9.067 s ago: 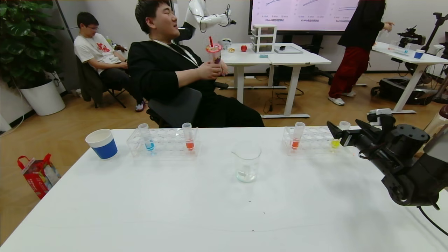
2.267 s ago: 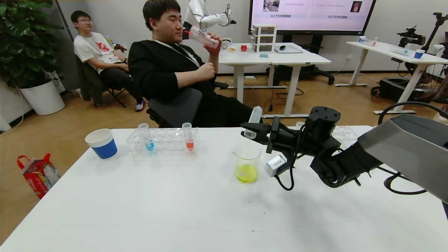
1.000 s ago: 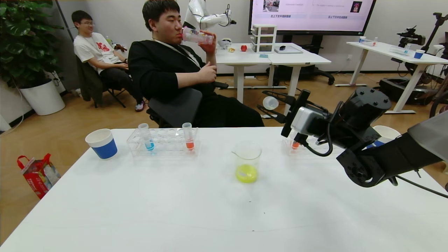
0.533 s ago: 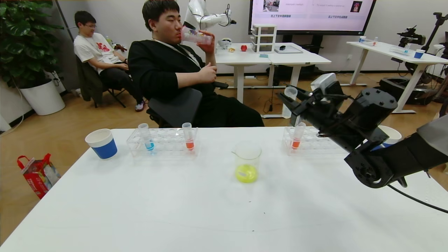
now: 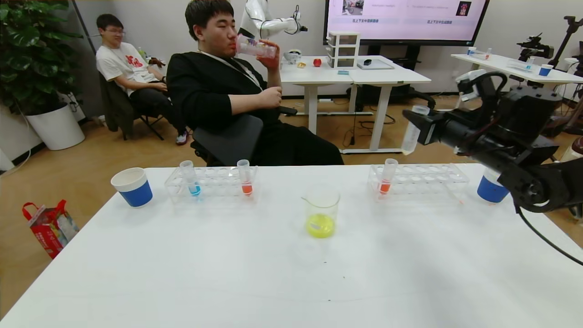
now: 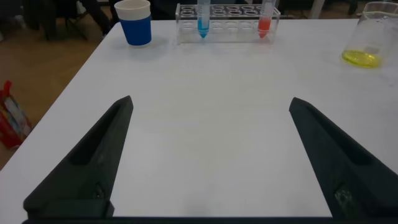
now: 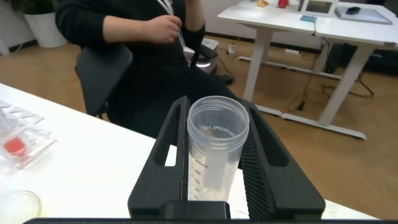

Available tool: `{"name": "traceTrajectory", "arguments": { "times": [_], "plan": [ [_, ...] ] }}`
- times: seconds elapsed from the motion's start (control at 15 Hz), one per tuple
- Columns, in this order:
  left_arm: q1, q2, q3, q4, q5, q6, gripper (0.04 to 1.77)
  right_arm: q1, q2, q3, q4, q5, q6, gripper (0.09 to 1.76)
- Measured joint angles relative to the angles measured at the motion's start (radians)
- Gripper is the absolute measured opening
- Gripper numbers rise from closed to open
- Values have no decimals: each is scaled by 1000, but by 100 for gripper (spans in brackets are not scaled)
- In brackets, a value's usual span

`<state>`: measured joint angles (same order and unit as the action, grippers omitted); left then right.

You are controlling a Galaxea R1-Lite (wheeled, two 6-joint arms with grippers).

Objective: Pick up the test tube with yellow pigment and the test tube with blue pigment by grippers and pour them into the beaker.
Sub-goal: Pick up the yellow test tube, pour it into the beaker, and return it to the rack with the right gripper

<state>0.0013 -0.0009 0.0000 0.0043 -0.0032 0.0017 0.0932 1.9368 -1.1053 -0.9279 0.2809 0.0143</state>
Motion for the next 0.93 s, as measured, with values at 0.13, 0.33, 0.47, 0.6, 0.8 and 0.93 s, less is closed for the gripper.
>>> {"name": "traceTrajectory", "arguments": {
  "times": [0.13,0.33,0.47,0.6,0.8,0.93],
  "plan": [
    [0,0,0,0,0,0,175,-93,-8,-13,38,36,0,50],
    [0,0,0,0,0,0,175,-233,9,-40,55,60,-2,50],
    [0,0,0,0,0,0,175,-309,37,-60,56,60,-8,50],
    [0,0,0,0,0,0,175,-364,71,-84,51,57,-11,50],
    [0,0,0,0,0,0,175,-412,117,-123,48,55,-14,50],
    [0,0,0,0,0,0,175,-435,145,-147,48,53,-14,50]
  ]
}}
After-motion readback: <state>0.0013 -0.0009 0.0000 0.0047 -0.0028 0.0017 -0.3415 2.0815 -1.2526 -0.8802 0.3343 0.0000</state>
